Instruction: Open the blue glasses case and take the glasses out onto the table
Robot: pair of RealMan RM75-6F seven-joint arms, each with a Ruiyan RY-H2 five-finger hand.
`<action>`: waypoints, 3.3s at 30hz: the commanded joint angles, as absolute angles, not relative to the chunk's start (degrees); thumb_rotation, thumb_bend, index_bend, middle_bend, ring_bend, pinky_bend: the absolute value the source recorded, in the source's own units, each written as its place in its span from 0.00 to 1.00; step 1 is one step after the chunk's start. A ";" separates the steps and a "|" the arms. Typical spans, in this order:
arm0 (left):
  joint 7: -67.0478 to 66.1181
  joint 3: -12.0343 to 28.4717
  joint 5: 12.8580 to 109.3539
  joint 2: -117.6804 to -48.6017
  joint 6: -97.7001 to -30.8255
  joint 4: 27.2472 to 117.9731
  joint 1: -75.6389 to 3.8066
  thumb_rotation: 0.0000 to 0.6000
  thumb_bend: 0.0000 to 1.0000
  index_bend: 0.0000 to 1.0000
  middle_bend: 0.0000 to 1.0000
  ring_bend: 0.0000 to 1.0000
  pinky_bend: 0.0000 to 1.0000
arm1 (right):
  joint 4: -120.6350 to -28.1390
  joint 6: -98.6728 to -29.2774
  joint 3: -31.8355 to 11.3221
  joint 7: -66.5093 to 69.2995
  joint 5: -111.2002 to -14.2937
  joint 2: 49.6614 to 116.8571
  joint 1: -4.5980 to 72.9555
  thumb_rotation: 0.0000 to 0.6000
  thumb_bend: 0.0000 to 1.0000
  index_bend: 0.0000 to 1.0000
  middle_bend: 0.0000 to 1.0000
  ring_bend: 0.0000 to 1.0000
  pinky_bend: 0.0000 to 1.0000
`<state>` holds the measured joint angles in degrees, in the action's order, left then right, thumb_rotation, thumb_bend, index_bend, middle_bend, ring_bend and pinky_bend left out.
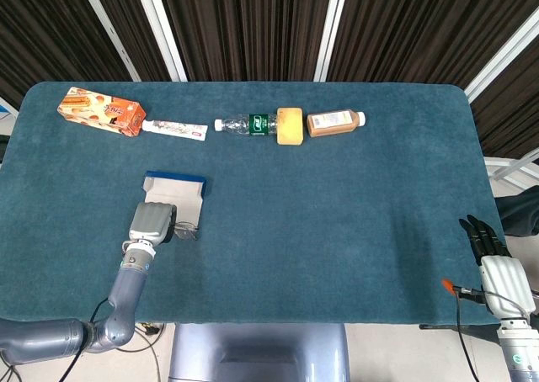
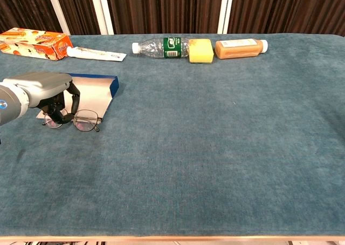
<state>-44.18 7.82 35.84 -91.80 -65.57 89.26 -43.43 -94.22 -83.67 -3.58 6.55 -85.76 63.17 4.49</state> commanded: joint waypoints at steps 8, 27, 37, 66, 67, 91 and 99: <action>-43.70 8.21 36.68 -91.17 -66.12 90.48 -43.29 1.00 0.43 0.58 1.00 0.85 0.85 | -93.94 -83.94 -3.57 6.71 -86.03 63.31 4.44 1.00 0.22 0.00 0.00 0.00 0.21; -48.34 12.95 34.69 -91.03 -67.17 96.41 -48.45 1.00 0.43 0.58 1.00 0.85 0.85 | -93.76 -83.84 -3.48 6.92 -86.13 63.40 4.45 1.00 0.22 0.00 0.00 0.00 0.21; -52.45 15.25 31.59 -97.57 -66.98 93.49 -54.06 1.00 0.43 0.58 1.00 0.85 0.85 | -93.81 -83.52 -3.49 7.21 -85.83 63.32 4.50 1.00 0.22 0.00 0.00 0.00 0.21; -51.31 14.32 33.68 -102.38 -69.68 91.59 -56.25 1.00 0.15 0.37 0.98 0.73 0.77 | -93.36 -83.66 -3.35 7.33 -86.13 63.54 4.44 1.00 0.22 0.00 0.00 0.00 0.21; -50.48 14.21 34.42 -101.67 -70.16 92.67 -55.64 1.00 0.15 0.36 0.96 0.69 0.74 | -93.30 -83.68 -3.35 7.28 -86.15 63.54 4.44 1.00 0.22 0.00 0.00 0.00 0.21; -24.48 -9.27 73.71 -71.56 -92.34 105.58 -24.80 1.00 0.04 0.00 0.00 0.00 0.00 | -90.49 -88.90 -3.99 1.55 -89.53 66.13 3.80 1.00 0.15 0.00 0.00 0.00 0.21; -19.06 -11.12 77.24 -70.41 -98.71 96.66 -16.41 1.00 0.04 0.00 0.00 0.00 0.00 | -89.64 -88.94 -3.74 -0.06 -89.91 66.87 3.82 1.00 0.14 0.00 0.00 0.00 0.21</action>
<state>-21.26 -10.44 76.26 -70.95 -97.60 99.23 -18.28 -89.64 -89.19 -3.88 0.13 -89.94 66.87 3.77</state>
